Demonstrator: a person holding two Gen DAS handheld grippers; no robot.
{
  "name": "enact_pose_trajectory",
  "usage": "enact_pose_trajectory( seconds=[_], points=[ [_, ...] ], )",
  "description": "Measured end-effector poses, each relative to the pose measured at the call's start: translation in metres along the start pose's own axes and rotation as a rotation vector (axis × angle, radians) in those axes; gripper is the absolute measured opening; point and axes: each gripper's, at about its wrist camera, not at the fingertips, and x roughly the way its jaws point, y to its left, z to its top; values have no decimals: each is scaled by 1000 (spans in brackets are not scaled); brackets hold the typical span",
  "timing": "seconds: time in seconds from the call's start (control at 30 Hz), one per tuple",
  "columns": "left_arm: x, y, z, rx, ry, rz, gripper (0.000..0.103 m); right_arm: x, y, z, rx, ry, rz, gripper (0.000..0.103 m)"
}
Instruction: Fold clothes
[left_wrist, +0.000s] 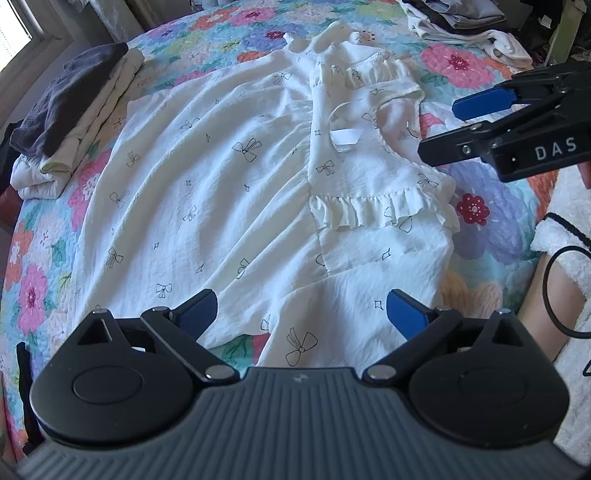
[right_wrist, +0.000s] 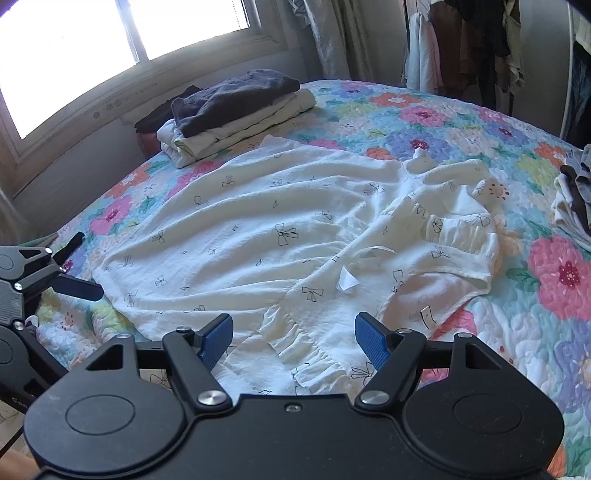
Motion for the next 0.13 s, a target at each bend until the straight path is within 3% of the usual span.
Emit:
enact_pose_trajectory(
  seconds=[0.13],
  points=[
    [2,0,0,-6,12,-5,101,-1,-2,-1,5,-2,2,78]
  ],
)
